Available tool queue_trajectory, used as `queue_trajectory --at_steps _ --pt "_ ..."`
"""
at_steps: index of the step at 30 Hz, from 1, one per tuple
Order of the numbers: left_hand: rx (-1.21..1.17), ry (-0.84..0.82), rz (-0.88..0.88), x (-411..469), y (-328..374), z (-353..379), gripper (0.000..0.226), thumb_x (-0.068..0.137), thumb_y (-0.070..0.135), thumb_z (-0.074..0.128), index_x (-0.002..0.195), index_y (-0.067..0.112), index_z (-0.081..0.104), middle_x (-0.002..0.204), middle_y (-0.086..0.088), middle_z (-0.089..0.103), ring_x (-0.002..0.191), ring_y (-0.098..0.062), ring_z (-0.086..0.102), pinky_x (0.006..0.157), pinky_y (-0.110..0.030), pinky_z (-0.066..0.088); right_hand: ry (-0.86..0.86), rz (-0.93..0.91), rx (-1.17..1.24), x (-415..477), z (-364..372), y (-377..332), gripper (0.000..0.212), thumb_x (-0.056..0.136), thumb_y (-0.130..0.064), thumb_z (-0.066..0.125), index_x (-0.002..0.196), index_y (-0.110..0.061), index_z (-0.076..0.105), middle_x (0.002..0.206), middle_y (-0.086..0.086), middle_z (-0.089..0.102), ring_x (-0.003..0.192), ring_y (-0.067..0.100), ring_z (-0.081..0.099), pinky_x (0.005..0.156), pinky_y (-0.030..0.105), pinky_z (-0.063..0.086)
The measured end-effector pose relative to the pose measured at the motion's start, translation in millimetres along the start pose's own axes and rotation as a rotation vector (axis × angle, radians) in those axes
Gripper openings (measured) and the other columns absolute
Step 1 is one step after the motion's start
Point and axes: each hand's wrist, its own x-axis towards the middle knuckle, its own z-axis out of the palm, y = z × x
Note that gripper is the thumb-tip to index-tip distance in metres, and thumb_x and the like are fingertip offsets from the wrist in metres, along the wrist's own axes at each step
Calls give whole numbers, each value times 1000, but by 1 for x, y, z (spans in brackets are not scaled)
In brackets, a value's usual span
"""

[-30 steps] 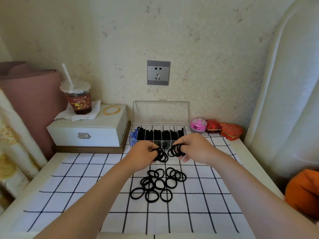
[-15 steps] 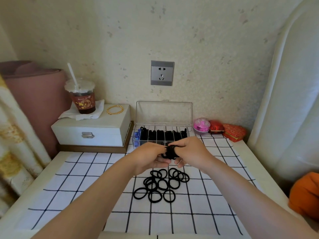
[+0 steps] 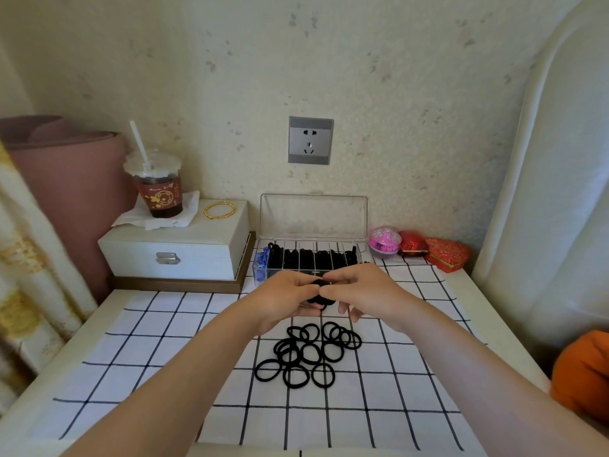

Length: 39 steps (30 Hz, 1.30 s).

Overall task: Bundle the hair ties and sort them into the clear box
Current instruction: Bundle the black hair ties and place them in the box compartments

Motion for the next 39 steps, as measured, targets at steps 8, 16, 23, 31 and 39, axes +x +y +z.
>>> queue_trajectory --at_steps 8,16,23,31,39 --pt "-26 -31 19 -4 5 1 32 97 16 59 129 16 62 123 -5 67 92 -16 69 86 -26 57 -135 210 326 0 -6 5 33 88 -27 75 112 -4 72 106 10 74 85 25 72 68 33 59" --pt "-40 -38 14 -9 8 1 31 99 12 55 129 11 60 117 -10 67 87 -17 69 84 -29 59 -69 184 402 1 0 6 29 89 -20 73 112 -2 71 112 22 71 85 28 73 70 35 62" --pt "-25 234 79 -7 11 8 19 88 11 71 107 6 69 92 -13 75 80 -22 75 70 -28 62 -40 174 486 -1 -5 5 23 91 -17 70 109 -2 71 103 20 74 77 26 75 67 34 62" --pt "125 113 32 0 22 17 27 98 29 57 113 12 72 113 -8 69 91 -16 74 77 -36 62 37 176 470 4 -14 10 22 89 -15 73 108 -3 72 109 12 73 84 28 76 69 32 62" --pt "376 250 211 37 42 17 32 104 26 40 131 24 57 111 5 71 105 -12 65 87 -28 50 366 91 231 34 -56 7 21 88 -16 75 106 -6 70 93 15 74 59 21 71 55 35 61"
